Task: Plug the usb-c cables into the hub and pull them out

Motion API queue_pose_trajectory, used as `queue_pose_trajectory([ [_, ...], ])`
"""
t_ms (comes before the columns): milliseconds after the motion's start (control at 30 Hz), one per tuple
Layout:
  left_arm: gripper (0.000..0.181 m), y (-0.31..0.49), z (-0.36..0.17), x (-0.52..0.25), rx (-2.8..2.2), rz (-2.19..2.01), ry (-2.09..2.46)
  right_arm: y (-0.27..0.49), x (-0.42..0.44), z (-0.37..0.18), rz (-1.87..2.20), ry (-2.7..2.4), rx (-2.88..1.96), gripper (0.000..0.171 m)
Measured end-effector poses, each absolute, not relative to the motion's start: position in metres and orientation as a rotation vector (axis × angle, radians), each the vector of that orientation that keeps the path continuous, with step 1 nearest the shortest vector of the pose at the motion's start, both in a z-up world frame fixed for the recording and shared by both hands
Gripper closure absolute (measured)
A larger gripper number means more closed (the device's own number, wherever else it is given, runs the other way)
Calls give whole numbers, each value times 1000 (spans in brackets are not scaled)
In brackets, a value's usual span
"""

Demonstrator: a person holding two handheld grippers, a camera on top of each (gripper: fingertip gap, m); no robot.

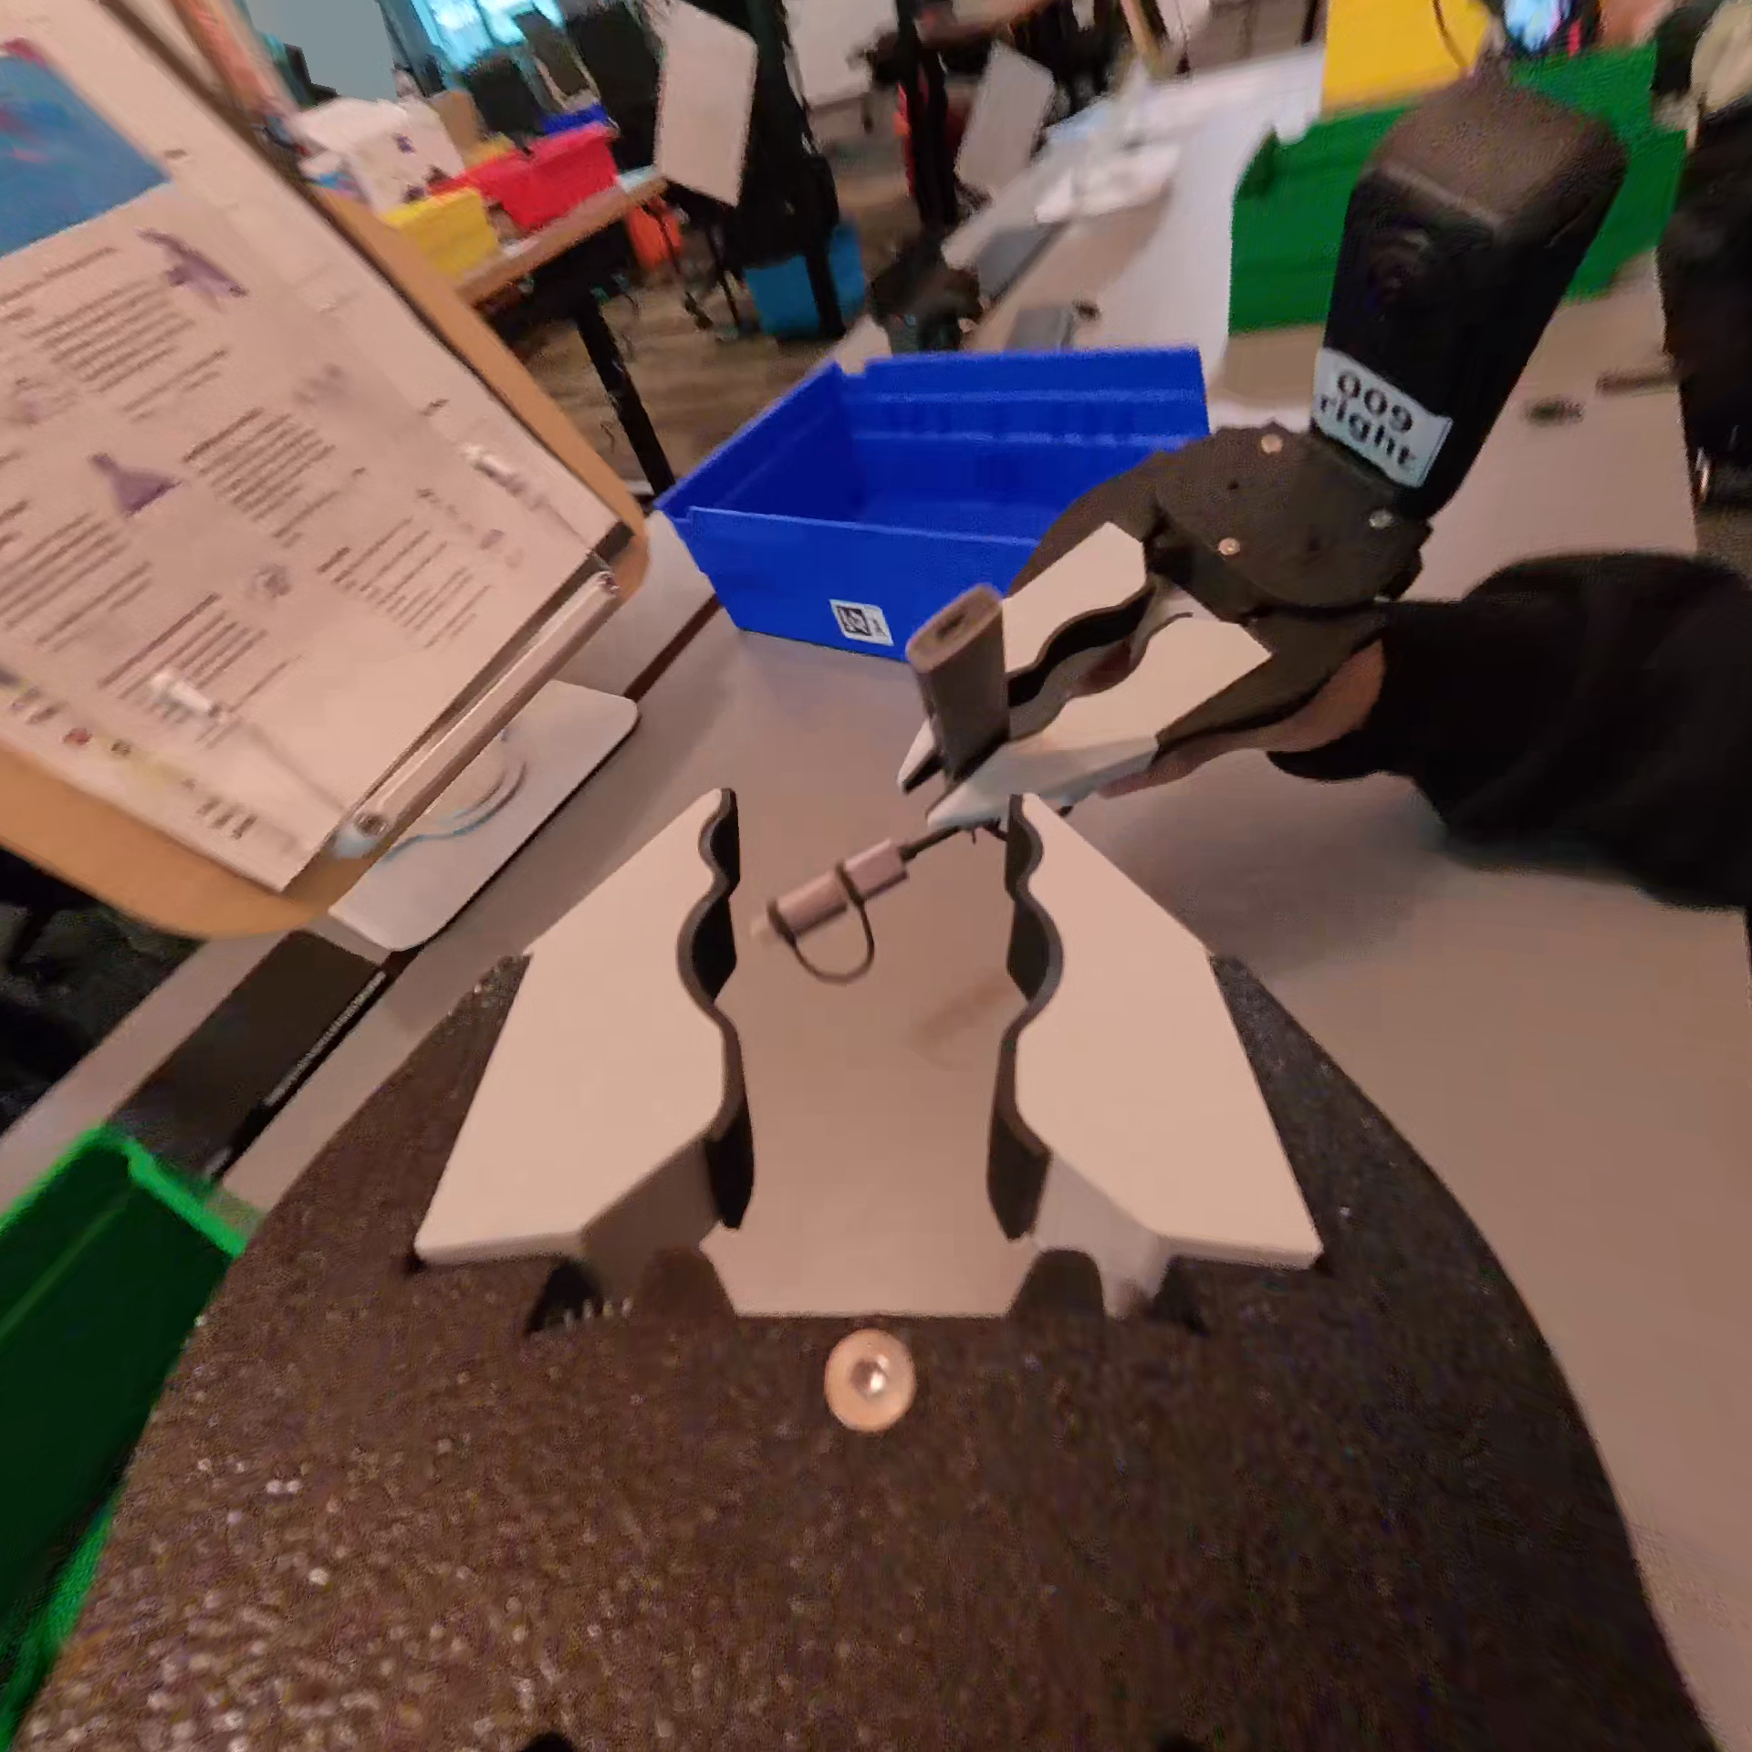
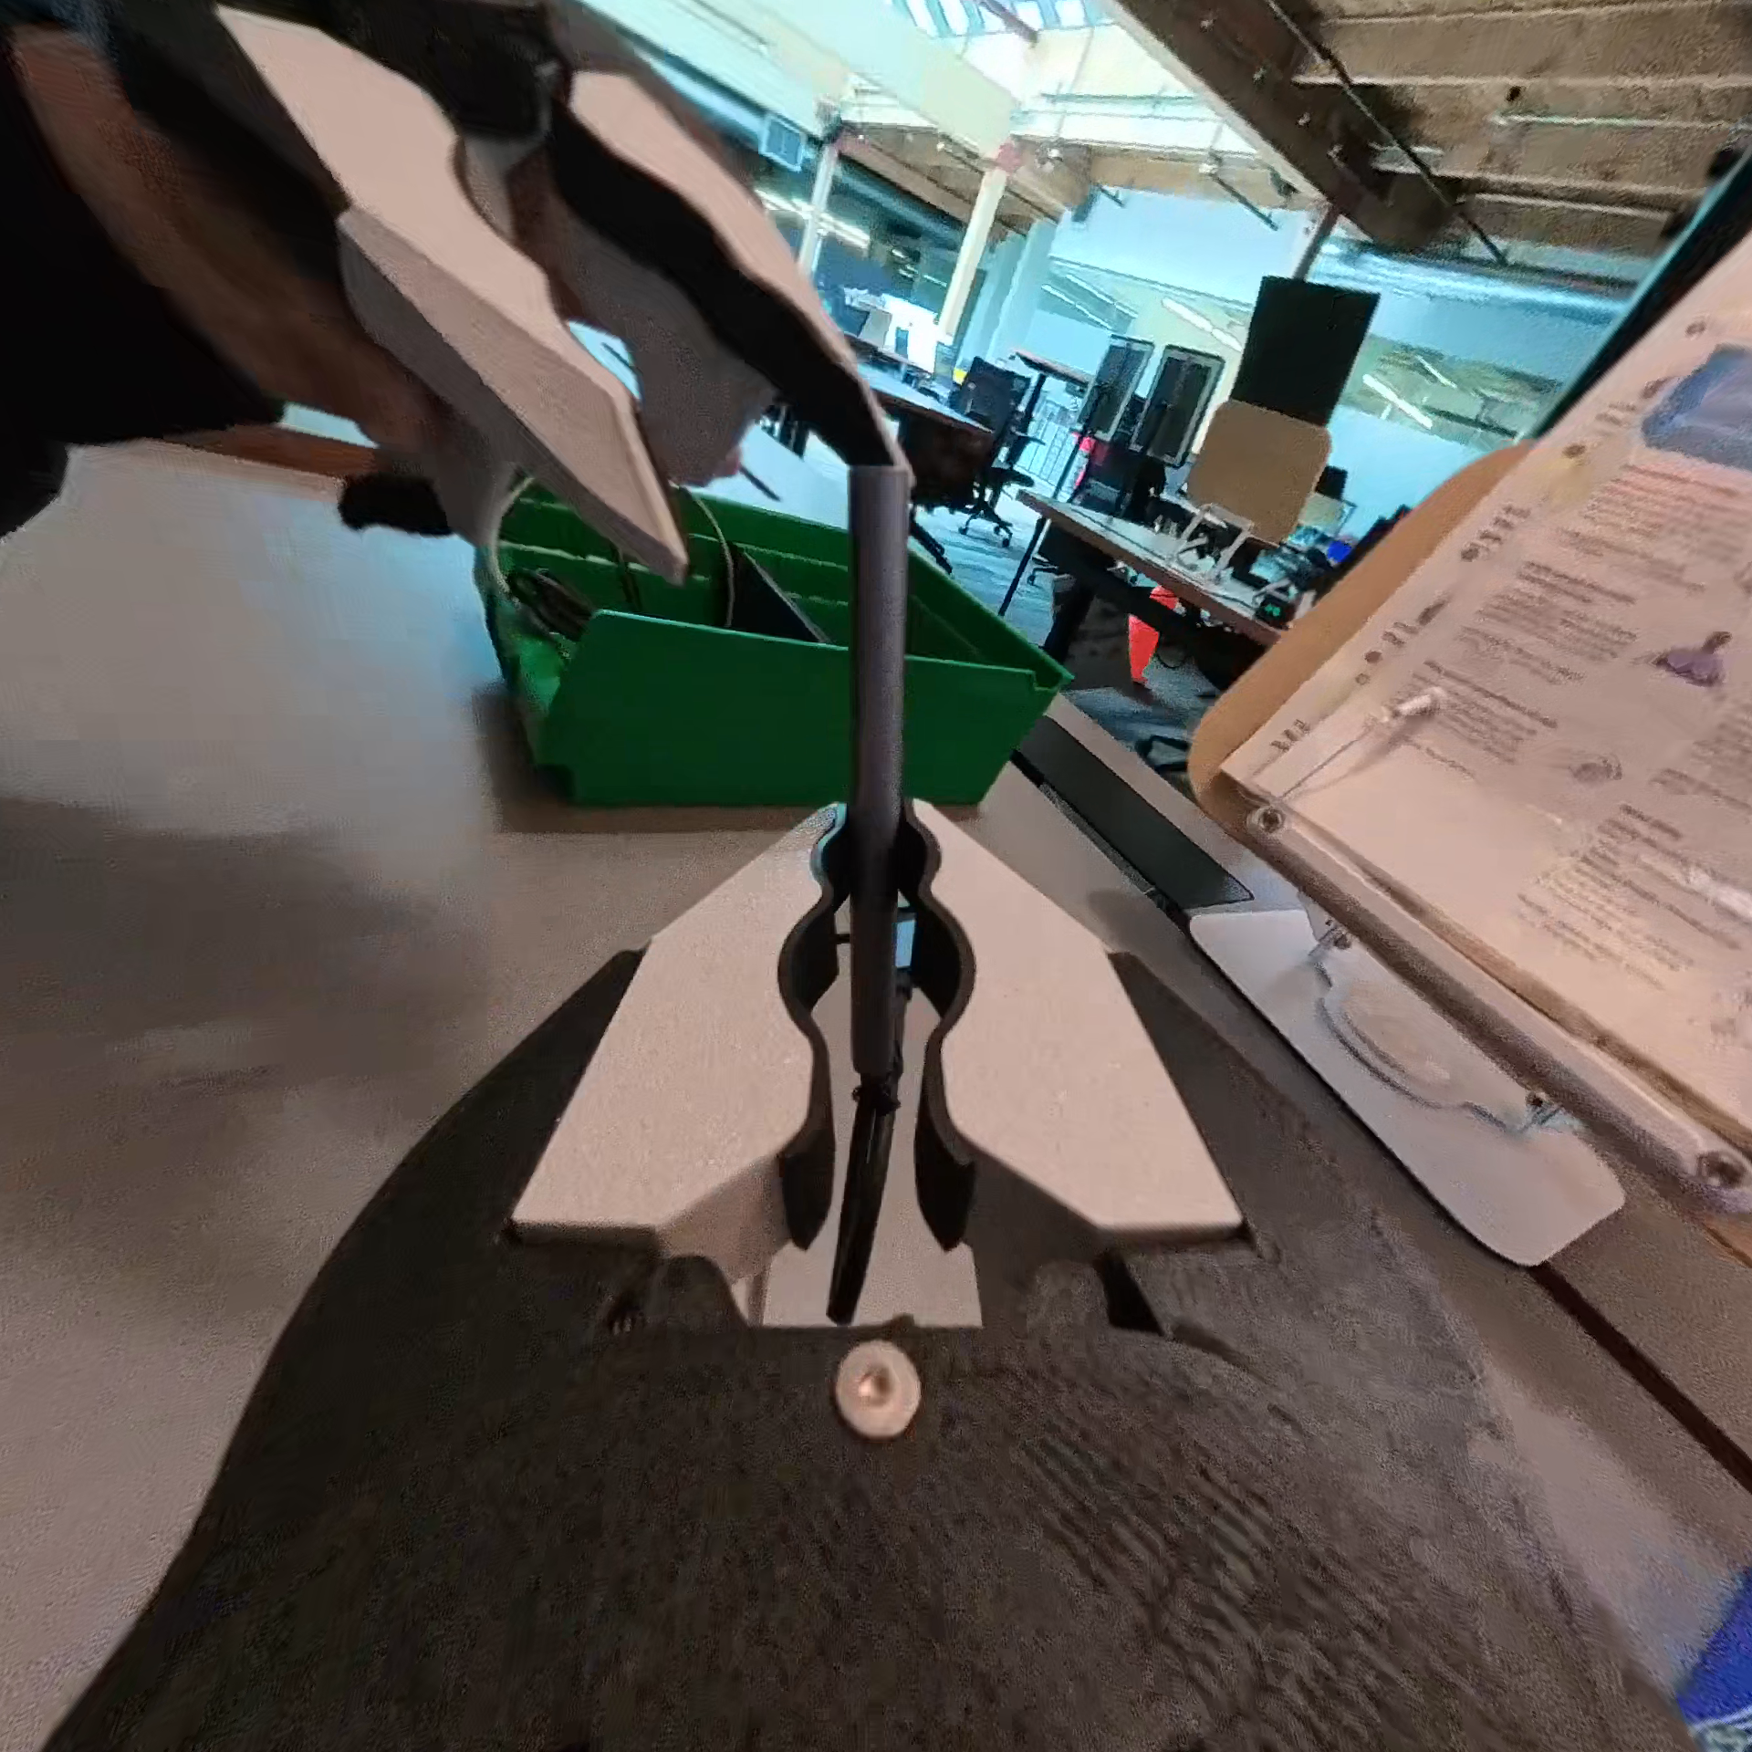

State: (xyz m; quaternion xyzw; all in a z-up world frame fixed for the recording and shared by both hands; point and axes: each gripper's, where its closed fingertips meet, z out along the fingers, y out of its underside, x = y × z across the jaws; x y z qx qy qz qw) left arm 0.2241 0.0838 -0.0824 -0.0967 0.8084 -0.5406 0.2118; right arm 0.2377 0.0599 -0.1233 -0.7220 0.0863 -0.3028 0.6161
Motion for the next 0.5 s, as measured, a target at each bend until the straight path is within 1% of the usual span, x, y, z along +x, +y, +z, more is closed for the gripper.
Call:
queue_pose_trajectory([
  [67,128,64,-90,219,-140,-1430,2318,66,232,-127,-689,154,-1684,163],
  [100,132,56,-95,215,-92,-1421,2364,67,231,-130,-684,148,-1698,163],
  [133,142,49,-100,211,-61,-1418,2405,66,231,-132,-689,138,-1702,163],
  [167,157,44,-102,211,-49,-1417,2410,67,229,-133,-679,117,-1706,163],
  [200,163,41,-102,213,-38,-1427,2396,64,230,-134,-679,125,-1704,163],
  [267,166,35,-102,215,-72,-1498,2395,58,233,-133,-694,127,-1683,163],
  [300,168,33,-100,217,-124,-1566,2385,54,235,-130,-739,127,-1651,159],
  [333,174,30,-97,219,-194,-1669,2368,48,239,-124,-823,128,-1597,152],
  [433,175,32,-85,243,-740,-2032,2304,37,238,-113,-1108,-8,-1493,133],
  [500,175,35,-88,253,-1072,-2237,2317,32,239,-109,-1186,-7,-1464,127],
])
